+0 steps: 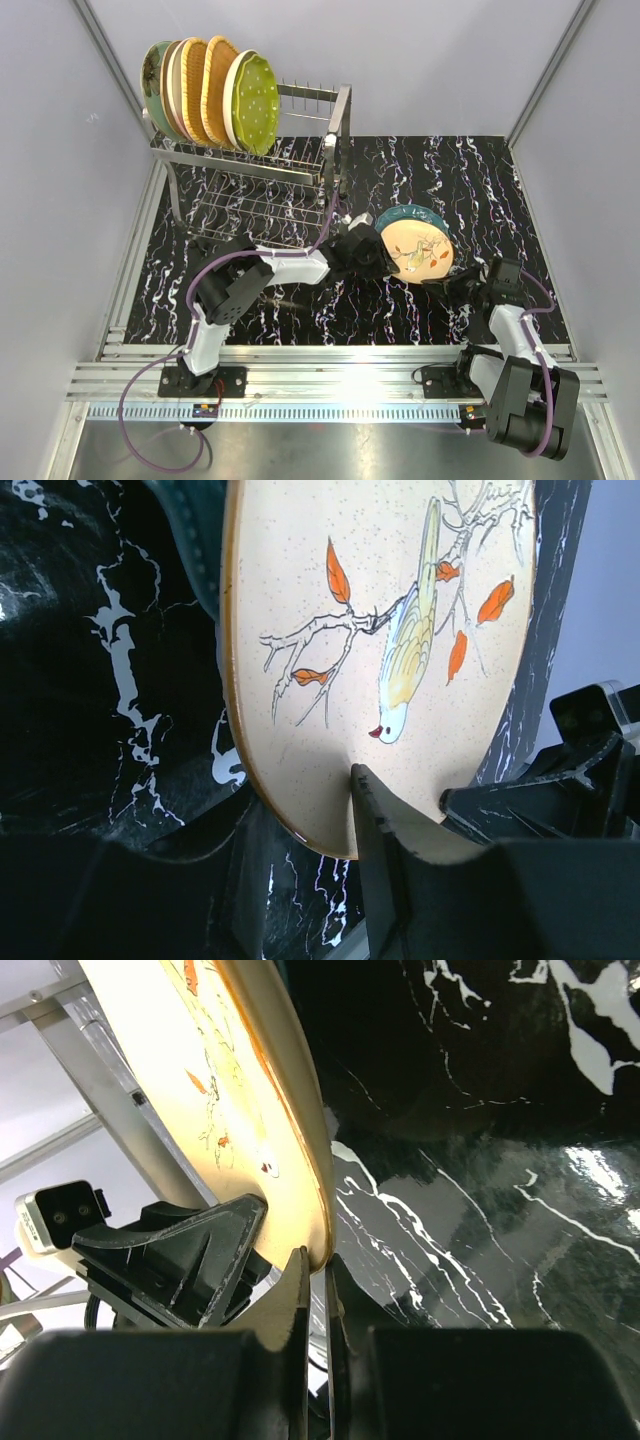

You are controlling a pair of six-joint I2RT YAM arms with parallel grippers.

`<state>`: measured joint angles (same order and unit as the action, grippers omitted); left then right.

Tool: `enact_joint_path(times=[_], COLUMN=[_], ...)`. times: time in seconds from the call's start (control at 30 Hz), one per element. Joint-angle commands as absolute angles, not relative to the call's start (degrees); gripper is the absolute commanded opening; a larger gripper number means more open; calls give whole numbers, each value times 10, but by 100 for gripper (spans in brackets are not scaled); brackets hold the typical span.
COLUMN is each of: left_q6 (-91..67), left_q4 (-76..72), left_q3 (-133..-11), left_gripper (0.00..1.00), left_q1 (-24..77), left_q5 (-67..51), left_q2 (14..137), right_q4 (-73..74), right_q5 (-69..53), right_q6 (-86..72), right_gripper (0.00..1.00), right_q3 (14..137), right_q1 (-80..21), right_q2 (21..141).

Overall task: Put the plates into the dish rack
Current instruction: Pass the plate from the right arm to the left

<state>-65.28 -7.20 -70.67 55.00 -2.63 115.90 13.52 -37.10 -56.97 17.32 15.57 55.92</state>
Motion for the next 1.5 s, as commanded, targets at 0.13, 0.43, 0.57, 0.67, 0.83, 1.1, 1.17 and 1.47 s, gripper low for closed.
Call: enact_joint_path(times=[0.13,0.43,0.57,0.67,0.83,1.1,1.17,1.47], left_q6=[-674,-698,-691,-691,-683,-665,-661,-642], left_q4=[-162,-198,-199,-204,-205,-199,-199,-192], left_q3=[-723,-710,-708,-701,-688,-686,-685,-682], left_gripper=[22,8,6,4,0,0,0,0], left_q1=[552,551,551,551,551,554,555,562], left_q5=[-38,-47,-40,-36,-37,-46,-44,-32], left_q2=[1161,1144,1134,1124,1114,1100,1093,1076], right_q4=[134,136,141,148,199,248,252,260], right_q5=[-422,-422,-426,-432,-413,-395,-399,-400], right_q6=[-521,-510,-502,-498,-497,-506,-506,-511], right_gripper=[17,43,52,61,76,79,80,79], right_q3=[169,182,197,206,227,258,260,277], right_q1=[150,150,150,150,150,150,150,150], right_q2=[560,572,588,588,558,533,532,524])
